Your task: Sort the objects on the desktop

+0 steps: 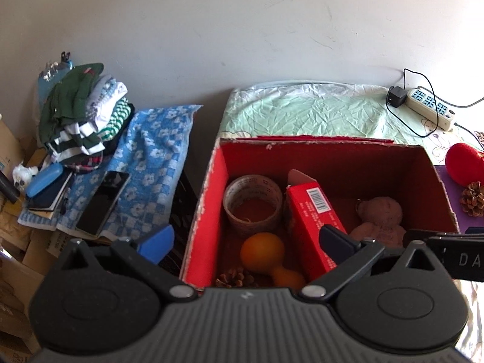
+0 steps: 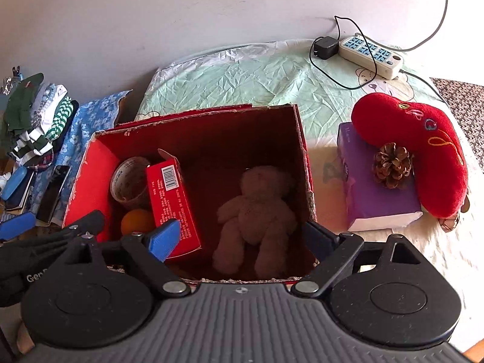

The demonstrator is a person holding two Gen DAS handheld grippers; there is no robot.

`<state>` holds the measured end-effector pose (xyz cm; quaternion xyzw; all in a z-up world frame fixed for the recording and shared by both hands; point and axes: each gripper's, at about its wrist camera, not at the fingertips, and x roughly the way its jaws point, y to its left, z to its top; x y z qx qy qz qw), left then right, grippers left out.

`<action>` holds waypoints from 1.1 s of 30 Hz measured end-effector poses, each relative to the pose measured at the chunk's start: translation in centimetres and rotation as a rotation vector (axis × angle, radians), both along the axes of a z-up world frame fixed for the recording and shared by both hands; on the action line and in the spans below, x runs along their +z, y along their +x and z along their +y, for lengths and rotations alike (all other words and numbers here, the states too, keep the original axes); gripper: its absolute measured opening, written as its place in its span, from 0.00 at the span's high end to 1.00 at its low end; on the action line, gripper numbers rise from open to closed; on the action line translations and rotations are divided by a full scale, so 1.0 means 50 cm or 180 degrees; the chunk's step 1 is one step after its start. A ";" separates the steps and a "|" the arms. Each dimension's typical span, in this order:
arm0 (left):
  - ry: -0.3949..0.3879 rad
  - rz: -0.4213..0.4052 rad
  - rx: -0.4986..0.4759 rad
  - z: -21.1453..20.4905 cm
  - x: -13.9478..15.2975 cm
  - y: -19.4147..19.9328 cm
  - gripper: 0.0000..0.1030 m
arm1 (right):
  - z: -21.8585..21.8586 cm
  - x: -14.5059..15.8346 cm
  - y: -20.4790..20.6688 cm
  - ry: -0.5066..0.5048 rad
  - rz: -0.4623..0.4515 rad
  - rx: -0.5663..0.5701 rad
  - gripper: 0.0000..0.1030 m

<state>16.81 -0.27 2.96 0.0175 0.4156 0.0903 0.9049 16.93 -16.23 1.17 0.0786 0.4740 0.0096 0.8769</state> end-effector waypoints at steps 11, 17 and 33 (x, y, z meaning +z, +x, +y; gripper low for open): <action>-0.0099 0.0079 0.0044 0.013 -0.018 0.029 0.01 | 0.018 -0.019 0.015 -0.0184 -0.0053 0.0062 0.17; -0.0157 0.0201 0.0008 0.004 -0.035 0.055 0.01 | 0.003 -0.025 0.025 -0.0160 -0.0050 -0.0032 0.17; 0.0218 -0.0036 -0.0252 0.030 0.065 0.088 0.01 | 0.015 0.005 0.057 0.0099 0.0094 0.0120 0.17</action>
